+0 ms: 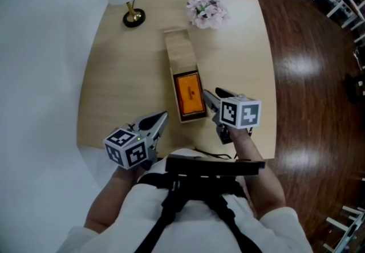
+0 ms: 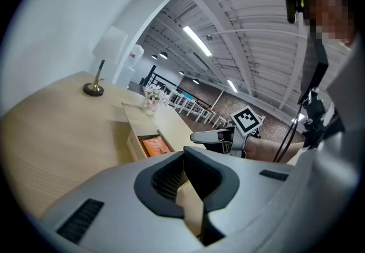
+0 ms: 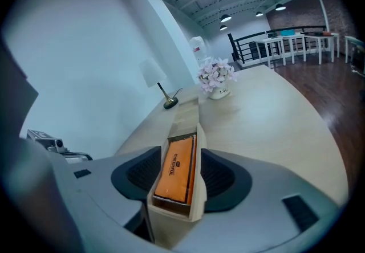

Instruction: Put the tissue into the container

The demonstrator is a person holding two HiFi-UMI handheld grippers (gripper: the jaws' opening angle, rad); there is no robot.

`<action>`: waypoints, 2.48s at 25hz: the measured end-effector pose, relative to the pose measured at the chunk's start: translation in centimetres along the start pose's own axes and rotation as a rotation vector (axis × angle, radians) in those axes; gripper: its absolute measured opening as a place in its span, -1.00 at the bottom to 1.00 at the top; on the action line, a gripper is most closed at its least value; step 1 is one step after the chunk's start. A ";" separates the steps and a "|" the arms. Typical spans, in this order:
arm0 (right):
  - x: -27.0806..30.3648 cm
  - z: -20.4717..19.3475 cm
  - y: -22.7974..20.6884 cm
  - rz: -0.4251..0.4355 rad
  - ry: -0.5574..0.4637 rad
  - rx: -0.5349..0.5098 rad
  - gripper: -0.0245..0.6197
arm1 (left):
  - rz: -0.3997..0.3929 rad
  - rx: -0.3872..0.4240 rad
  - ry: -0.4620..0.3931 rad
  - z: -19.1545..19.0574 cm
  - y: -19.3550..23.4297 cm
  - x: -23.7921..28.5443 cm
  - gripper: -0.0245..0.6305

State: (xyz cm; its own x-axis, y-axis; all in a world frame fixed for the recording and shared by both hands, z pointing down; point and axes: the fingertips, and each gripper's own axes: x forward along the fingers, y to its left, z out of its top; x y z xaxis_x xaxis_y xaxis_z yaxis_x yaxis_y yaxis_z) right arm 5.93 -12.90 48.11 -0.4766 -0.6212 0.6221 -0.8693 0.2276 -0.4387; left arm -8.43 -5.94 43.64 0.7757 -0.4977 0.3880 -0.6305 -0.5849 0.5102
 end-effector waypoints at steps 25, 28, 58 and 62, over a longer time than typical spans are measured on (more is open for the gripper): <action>-8.4 -0.3 -0.5 0.039 -0.181 0.124 -0.80 | -0.077 -0.004 -0.028 1.6 -3.0 -0.8 -0.94; -9.4 -0.5 -0.1 0.044 -0.209 0.145 -0.86 | -0.086 -0.010 -0.015 1.2 -3.4 -0.7 -0.94; -12.2 -0.7 2.6 0.035 -0.207 0.081 -0.97 | -0.195 0.138 0.026 3.1 -5.9 -0.7 -0.95; -12.0 -0.7 2.8 0.037 -0.197 0.069 -0.97 | -0.234 0.163 0.091 1.4 -7.1 0.0 -0.95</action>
State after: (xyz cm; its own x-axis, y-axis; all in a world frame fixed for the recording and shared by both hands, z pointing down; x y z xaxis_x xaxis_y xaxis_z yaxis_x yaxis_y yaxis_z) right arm 9.08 -4.26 39.90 -0.4678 -0.7493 0.4688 -0.8372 0.2055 -0.5068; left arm -3.97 -2.71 38.91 0.8952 -0.2816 0.3455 -0.4243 -0.7757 0.4671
